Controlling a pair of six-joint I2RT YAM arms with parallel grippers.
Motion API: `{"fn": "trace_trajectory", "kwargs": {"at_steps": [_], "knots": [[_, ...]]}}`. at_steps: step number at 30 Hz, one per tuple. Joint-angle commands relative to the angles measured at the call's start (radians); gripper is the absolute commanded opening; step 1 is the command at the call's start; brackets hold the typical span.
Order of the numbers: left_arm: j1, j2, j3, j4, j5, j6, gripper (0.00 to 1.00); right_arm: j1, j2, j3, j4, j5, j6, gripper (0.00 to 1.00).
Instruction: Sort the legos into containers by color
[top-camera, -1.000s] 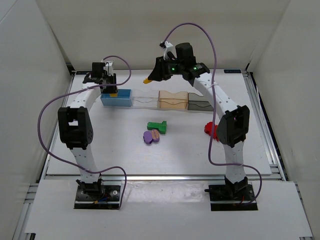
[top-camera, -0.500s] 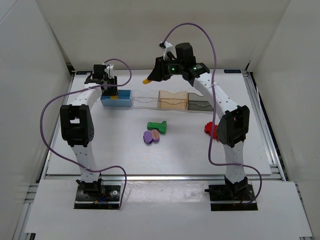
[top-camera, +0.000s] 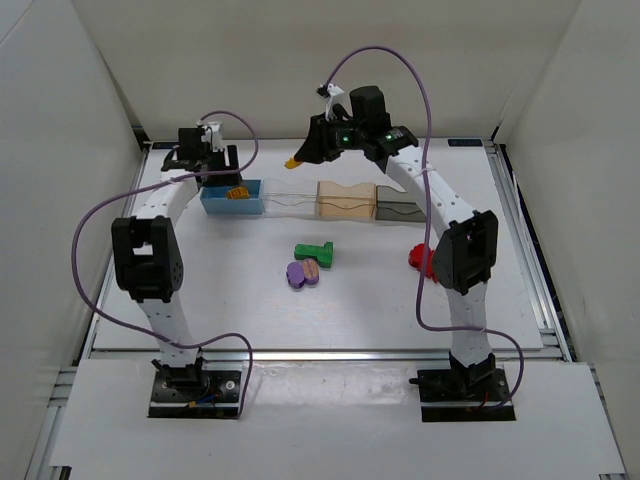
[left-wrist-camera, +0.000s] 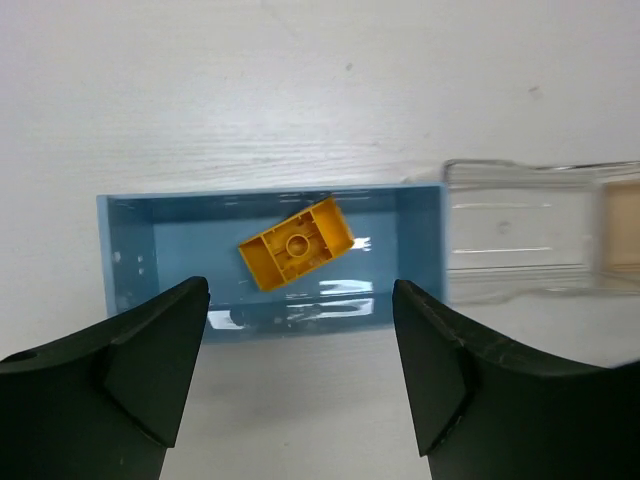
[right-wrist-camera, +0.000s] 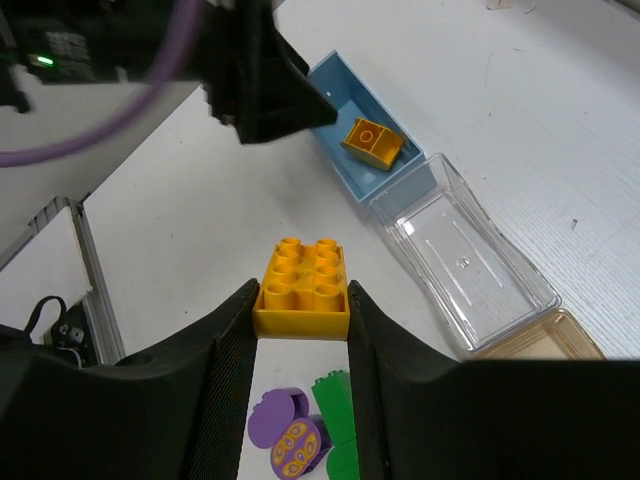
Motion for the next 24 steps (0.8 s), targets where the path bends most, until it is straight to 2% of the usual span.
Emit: {"fn": "trace_trajectory", "kwargs": {"at_steps": [1,5,8,14,19,24], "knots": [[0.032,-0.214,0.001,0.123,0.080,-0.066,0.84,0.022,0.034,0.051,0.037,-0.013,-0.030,0.00],[0.067,-0.311,0.088,0.013,0.036,-0.090,0.86,0.056,0.123,0.179,0.018,0.010,-0.029,0.00],[0.121,-0.378,0.096,-0.038,0.028,-0.089,0.89,0.090,0.197,0.239,0.058,0.021,-0.015,0.00],[0.135,-0.502,0.018,-0.113,-0.028,0.024,0.93,0.146,0.338,0.341,0.149,0.074,0.017,0.00],[0.135,-0.614,-0.089,-0.138,-0.061,0.072,0.94,0.169,0.398,0.328,0.254,0.142,0.013,0.00],[0.137,-0.665,-0.125,-0.172,-0.087,0.097,0.94,0.182,0.464,0.365,0.330,0.203,0.020,0.00]]}}
